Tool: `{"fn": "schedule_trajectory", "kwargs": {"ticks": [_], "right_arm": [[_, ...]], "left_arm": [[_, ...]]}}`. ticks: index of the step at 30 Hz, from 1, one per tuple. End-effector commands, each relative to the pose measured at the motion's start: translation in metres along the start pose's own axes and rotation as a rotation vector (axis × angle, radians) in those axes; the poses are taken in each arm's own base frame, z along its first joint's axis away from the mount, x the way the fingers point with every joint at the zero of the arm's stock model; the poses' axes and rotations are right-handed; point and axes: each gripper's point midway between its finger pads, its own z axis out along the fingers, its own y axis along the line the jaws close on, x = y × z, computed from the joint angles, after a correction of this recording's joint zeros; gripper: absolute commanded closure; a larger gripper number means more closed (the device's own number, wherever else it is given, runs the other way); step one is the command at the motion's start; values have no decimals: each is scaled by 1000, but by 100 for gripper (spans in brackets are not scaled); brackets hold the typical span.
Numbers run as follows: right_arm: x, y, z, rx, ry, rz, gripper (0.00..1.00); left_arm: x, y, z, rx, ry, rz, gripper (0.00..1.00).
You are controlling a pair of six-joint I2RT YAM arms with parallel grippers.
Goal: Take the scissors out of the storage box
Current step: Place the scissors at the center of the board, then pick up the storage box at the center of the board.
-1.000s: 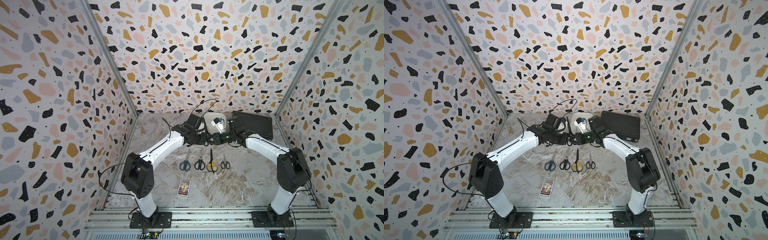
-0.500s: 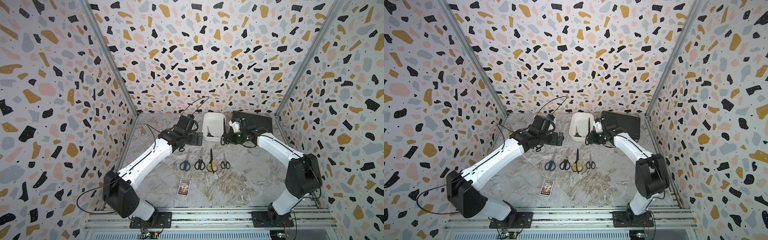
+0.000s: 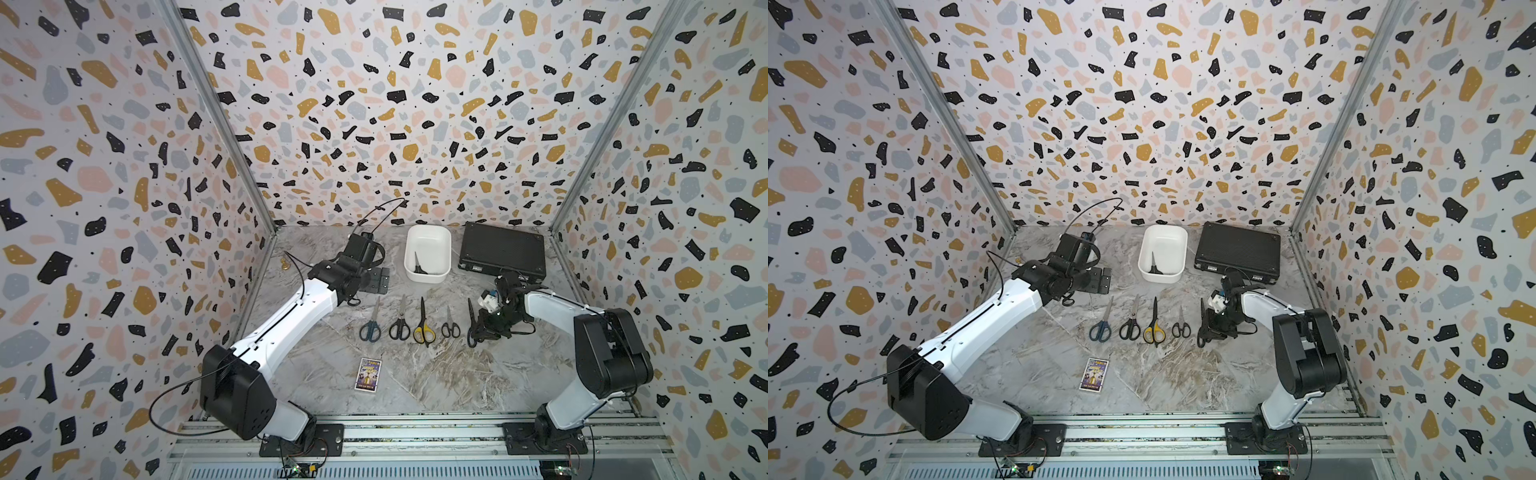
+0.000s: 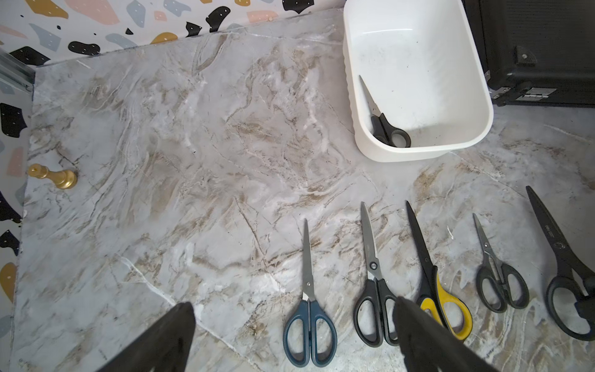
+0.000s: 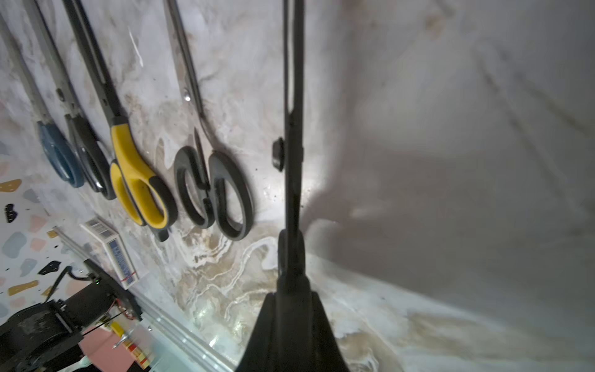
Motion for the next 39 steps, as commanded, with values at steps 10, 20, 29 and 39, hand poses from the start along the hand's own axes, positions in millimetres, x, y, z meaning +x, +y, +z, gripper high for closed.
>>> {"fn": "schedule_trajectory", "kwargs": {"ticks": [10, 20, 29, 39], "right_arm": [[-26, -14, 10, 35, -40, -4, 88], [-25, -32, 10, 72, -41, 40, 60], [-21, -48, -24, 238, -58, 10, 50], [-85, 0, -105, 269, -402, -62, 46]], "left_arm": [[-5, -5, 5, 27, -2, -28, 0], [-9, -6, 7, 32, -6, -49, 0], [-14, -6, 10, 37, -2, -49, 0], [-20, -38, 33, 116, 75, 4, 12]]}}
